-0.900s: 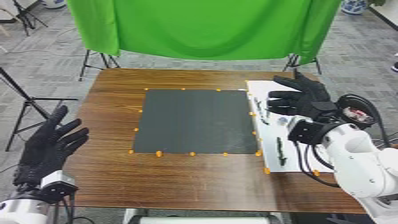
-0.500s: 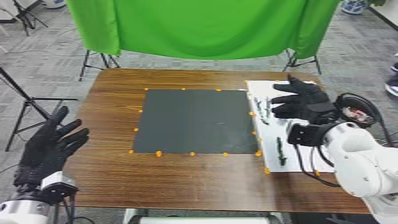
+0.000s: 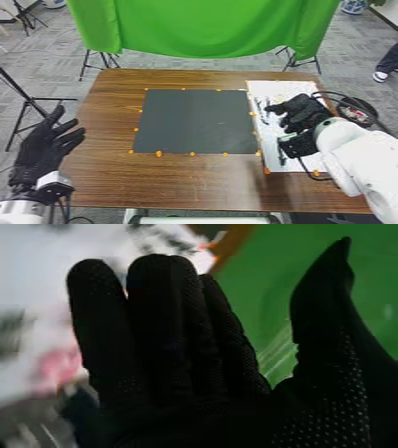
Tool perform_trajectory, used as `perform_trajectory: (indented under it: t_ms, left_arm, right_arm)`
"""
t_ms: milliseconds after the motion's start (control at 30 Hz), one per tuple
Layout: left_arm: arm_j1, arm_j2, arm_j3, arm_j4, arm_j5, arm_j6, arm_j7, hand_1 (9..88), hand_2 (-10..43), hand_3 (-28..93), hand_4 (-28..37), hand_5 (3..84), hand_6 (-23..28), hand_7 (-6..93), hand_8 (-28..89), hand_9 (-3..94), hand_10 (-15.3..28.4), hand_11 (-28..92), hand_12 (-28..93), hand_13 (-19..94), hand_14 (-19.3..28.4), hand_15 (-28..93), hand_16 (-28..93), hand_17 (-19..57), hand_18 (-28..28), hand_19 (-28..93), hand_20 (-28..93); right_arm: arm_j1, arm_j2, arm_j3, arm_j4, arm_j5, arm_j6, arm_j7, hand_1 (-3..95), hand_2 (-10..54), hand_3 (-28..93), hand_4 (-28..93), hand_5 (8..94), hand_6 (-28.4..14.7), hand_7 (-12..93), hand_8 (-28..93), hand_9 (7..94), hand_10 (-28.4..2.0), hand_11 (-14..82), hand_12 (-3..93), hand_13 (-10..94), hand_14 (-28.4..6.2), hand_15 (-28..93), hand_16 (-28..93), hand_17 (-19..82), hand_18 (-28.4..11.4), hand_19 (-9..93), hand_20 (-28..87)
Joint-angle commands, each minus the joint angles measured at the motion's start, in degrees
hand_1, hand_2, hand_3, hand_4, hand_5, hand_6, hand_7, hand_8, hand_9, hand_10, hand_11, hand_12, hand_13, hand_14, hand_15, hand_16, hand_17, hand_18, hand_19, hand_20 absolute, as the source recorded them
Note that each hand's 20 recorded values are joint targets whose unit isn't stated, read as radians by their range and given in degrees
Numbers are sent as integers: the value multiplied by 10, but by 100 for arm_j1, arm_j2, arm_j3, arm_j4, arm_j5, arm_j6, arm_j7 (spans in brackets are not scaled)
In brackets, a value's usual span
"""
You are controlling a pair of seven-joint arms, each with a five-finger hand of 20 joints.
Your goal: Arrange flowers
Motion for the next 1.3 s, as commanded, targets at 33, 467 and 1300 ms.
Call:
perform_trajectory:
  t_ms: [33, 467, 1300]
  left_arm:
    - [97, -94, -135, -85, 118, -167, -125, 299, 62, 609, -193, 306, 56, 61, -67, 276, 185, 213, 118, 213, 283, 546, -109, -45, 284, 568, -27]
    - [84, -45, -85, -71, 76, -129, -89, 299, 61, 610, -192, 306, 57, 60, -66, 277, 187, 213, 118, 203, 282, 537, -112, -53, 284, 563, -55]
    - [-32, -163, -49, -53, 150, -175, -270, 299, 61, 611, -194, 303, 57, 63, -67, 277, 186, 215, 118, 201, 281, 537, -110, -55, 284, 568, -73]
  right_arm:
    - [50, 65, -292, -100, -713, -630, 844, 343, -15, 725, -181, 576, -167, 272, -78, 630, -237, 512, 209, 696, -161, 693, 104, 622, -96, 932, -212]
    - [49, 124, -901, 7, -1079, -1282, 1368, 376, -20, 702, -172, 632, -172, 267, -66, 676, -238, 515, 214, 748, -147, 672, 111, 677, -79, 932, -235]
    - [707, 245, -2568, 595, -1980, -1508, 1704, 398, -23, 696, -169, 644, -161, 294, -66, 685, -240, 504, 214, 754, -145, 657, 118, 682, -77, 932, -266]
